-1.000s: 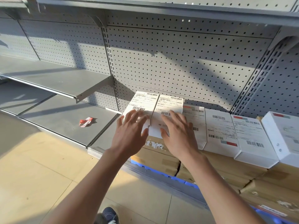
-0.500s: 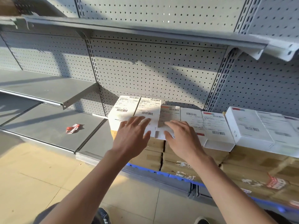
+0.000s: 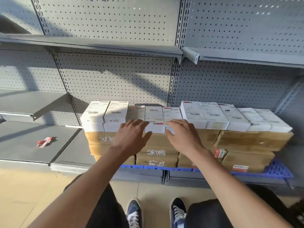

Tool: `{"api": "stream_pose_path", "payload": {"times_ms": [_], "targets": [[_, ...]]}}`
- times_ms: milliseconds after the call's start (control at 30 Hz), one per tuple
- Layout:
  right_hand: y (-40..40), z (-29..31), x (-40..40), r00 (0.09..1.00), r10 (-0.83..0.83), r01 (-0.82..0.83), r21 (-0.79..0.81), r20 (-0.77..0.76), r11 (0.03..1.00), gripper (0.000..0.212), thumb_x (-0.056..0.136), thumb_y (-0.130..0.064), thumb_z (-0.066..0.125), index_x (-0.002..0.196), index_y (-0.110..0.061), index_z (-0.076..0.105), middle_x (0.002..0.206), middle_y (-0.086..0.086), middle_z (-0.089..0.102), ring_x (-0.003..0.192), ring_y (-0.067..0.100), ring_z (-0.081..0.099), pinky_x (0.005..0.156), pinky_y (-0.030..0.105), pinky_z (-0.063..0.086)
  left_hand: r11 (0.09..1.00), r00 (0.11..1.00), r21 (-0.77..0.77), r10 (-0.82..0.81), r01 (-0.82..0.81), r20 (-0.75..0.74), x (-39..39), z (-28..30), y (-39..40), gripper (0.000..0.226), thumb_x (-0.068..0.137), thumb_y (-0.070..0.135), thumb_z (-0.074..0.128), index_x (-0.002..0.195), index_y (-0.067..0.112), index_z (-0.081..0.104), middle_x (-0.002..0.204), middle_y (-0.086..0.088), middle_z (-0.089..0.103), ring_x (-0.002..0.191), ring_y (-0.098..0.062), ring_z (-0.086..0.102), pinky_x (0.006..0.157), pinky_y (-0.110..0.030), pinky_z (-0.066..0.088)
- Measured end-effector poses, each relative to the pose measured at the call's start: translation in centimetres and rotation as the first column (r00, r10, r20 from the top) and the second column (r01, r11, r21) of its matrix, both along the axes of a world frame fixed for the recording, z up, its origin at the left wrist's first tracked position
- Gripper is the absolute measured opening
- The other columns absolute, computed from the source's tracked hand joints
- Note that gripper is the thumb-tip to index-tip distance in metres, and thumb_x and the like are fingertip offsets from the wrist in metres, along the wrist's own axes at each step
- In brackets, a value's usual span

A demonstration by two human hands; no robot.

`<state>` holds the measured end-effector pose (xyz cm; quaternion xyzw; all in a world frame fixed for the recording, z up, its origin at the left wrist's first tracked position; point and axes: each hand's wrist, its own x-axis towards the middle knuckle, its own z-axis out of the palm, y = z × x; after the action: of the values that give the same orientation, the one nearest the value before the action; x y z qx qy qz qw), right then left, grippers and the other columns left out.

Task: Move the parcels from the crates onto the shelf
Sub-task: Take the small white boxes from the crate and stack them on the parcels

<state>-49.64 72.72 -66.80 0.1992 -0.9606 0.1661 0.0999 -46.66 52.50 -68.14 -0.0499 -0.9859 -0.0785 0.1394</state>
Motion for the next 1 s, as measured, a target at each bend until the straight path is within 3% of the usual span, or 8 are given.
{"api": "stream_pose_path", "payload": {"times_ms": [200, 433, 567, 1000], "targets": [[4.3, 1.2, 2.5, 0.990, -0.141, 0.141, 0.008, 0.021, 0.990, 0.042, 0.104, -0.035, 0.050, 0.144, -0.023, 0.055, 0.148, -0.006, 0.055, 0.140, 0.017, 0.043, 0.116, 0.040, 0.036, 0.989, 0.989, 0.037, -0.143, 0.144, -0.034, -0.2, 1.3, 4.4, 0.050, 0.102, 0.052, 0.045, 0.146, 0.028, 0.049, 0.147, 0.005, 0.055, 0.133, -0.021, 0.050, 0.106, -0.044, 0.043], [10.4, 1.5, 4.9, 0.950, -0.311, 0.311, -0.014, 0.042, 0.950, 0.041, 0.103, -0.036, 0.050, 0.143, -0.026, 0.056, 0.143, -0.004, 0.058, 0.138, 0.016, 0.040, 0.109, 0.030, 0.034, 0.961, 0.962, 0.048, -0.272, 0.272, -0.023, -1.1, 2.0, 10.6, 0.050, 0.103, 0.051, 0.042, 0.148, 0.029, 0.045, 0.147, 0.004, 0.053, 0.134, -0.024, 0.048, 0.107, -0.045, 0.040], [14.4, 1.7, 6.1, 0.929, -0.365, 0.368, -0.043, 0.067, 0.929, 0.042, 0.103, -0.033, 0.051, 0.144, -0.024, 0.055, 0.147, -0.003, 0.054, 0.141, 0.017, 0.037, 0.113, 0.029, 0.030, 0.938, 0.940, 0.054, -0.341, 0.342, -0.016, -1.1, 2.8, 14.8, 0.052, 0.103, 0.052, 0.041, 0.149, 0.028, 0.045, 0.147, 0.002, 0.053, 0.133, -0.026, 0.049, 0.106, -0.046, 0.039], [28.9, 0.3, 16.7, 0.775, -0.632, 0.632, 0.027, -0.003, 0.775, 0.039, 0.099, -0.035, 0.058, 0.136, -0.026, 0.062, 0.138, -0.005, 0.063, 0.127, 0.023, 0.055, 0.105, 0.040, 0.045, 0.814, 0.813, 0.034, -0.580, 0.579, 0.040, 4.4, 2.8, 30.9, 0.048, 0.103, 0.050, 0.043, 0.147, 0.031, 0.047, 0.144, 0.001, 0.055, 0.129, -0.029, 0.052, 0.102, -0.041, 0.043]]}}
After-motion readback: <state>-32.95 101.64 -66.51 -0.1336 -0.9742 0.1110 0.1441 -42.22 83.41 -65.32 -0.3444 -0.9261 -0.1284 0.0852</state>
